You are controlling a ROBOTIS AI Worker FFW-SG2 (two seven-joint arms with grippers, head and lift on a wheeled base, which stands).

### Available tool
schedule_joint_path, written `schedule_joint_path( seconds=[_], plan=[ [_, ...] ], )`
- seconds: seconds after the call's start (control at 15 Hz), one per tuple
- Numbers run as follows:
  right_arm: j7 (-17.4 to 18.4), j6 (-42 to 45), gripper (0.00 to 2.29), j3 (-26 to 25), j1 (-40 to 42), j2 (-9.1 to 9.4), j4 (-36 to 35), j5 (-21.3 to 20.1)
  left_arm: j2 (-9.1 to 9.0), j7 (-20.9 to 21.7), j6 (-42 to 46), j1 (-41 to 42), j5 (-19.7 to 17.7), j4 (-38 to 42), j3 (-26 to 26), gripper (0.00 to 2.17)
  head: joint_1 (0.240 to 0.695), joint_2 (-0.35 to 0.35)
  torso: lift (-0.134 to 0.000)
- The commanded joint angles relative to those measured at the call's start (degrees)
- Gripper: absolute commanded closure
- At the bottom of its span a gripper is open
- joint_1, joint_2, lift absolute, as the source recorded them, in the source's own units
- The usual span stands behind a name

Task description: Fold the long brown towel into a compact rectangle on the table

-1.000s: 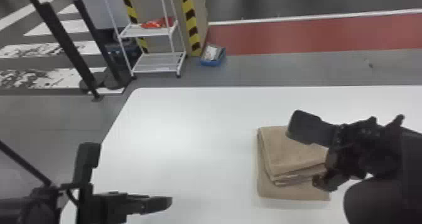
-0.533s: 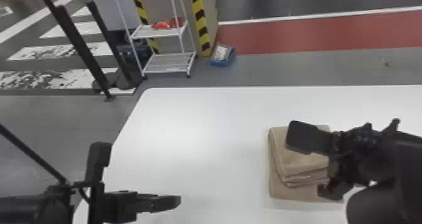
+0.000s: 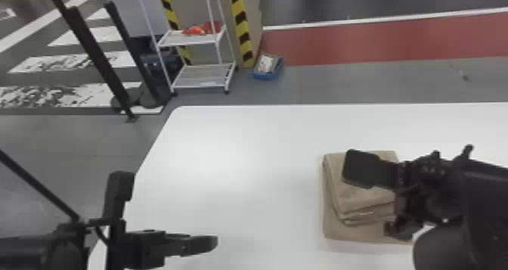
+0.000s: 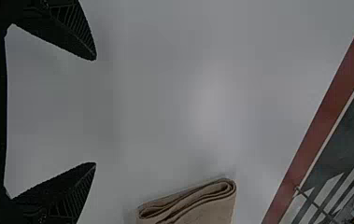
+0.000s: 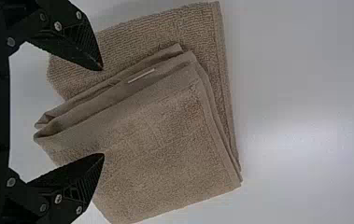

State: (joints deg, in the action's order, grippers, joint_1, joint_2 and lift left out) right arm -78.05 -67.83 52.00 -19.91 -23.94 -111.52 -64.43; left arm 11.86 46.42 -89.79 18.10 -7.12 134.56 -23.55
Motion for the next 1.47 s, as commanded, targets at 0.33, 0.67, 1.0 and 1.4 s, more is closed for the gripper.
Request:
schedule_joint_path(
  seconds=[0.33, 0.67, 1.0, 1.4],
  plan=[
    [-0.28, 0.01, 0.35, 0.12, -0.31, 1.18, 1.48, -0.44, 0.00, 0.17, -0.24, 0.09, 0.00, -0.09, -0.27, 0.08, 0.695, 0.249, -0.124],
    [-0.28, 0.01, 0.47, 0.12, -0.48, 1.80, 2.71, -0.79, 0.00, 0.43, -0.24, 0.18, 0.00, -0.09, -0.53, 0.08, 0.695, 0.248, -0.124],
    [-0.28, -0.16, 0.66, 0.03, -0.75, 2.85, 2.53, -0.70, 0.00, 0.52, -0.24, 0.18, -0.18, 0.09, -0.62, 0.08, 0.695, 0.254, -0.124],
    [-0.28, 2.30, 1.15, -0.59, -0.75, 3.11, 2.71, -0.17, 0.00, 0.69, -0.24, 0.18, -0.27, 0.70, -0.62, 0.08, 0.695, 0.263, -0.124]
  ],
)
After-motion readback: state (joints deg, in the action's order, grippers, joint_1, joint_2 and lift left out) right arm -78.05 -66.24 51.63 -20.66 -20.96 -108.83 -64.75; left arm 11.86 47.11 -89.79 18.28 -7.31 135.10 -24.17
